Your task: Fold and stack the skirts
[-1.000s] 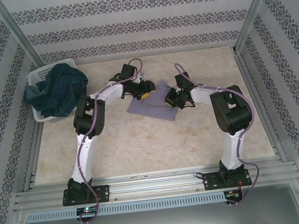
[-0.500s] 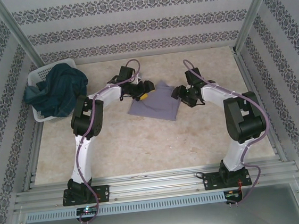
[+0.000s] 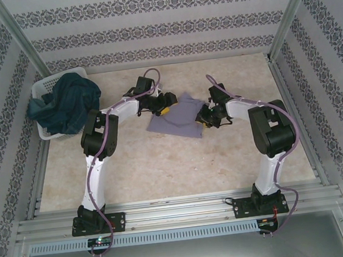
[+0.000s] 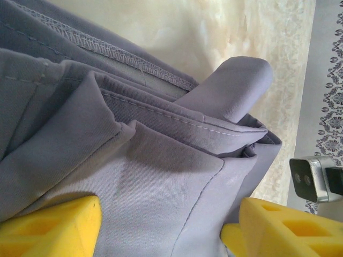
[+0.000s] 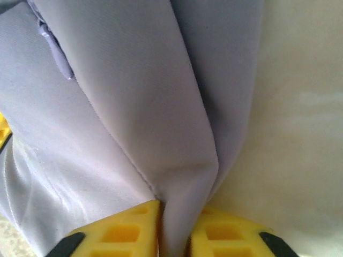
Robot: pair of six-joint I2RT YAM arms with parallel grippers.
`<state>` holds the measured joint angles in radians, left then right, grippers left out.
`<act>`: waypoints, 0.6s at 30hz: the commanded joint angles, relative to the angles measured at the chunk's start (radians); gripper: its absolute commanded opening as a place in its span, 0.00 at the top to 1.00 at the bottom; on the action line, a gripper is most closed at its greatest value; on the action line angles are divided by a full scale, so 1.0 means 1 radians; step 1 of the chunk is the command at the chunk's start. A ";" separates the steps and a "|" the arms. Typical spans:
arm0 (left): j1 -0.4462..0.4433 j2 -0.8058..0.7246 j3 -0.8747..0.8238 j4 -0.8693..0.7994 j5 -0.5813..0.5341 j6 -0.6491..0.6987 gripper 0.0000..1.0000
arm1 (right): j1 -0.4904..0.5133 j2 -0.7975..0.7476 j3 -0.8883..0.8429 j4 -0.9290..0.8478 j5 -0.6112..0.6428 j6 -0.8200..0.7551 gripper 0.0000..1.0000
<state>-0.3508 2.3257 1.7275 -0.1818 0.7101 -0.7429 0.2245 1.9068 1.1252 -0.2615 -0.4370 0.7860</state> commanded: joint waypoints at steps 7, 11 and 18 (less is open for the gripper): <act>0.102 -0.270 -0.144 -0.120 -0.152 0.033 0.25 | -0.118 0.062 0.352 -0.431 0.243 -0.399 1.00; 0.147 -0.435 -0.225 -0.174 -0.247 0.054 0.20 | -0.181 0.166 0.563 -0.591 0.470 -0.598 1.00; 0.213 -0.667 -0.334 -0.300 -0.391 0.096 0.08 | -0.315 0.397 0.957 -0.705 0.650 -0.756 1.00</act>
<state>-0.1585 1.7092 1.4342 -0.3614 0.4126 -0.6891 -0.0601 2.2341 1.9770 -0.8509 0.0593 0.1577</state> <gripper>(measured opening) 0.912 0.057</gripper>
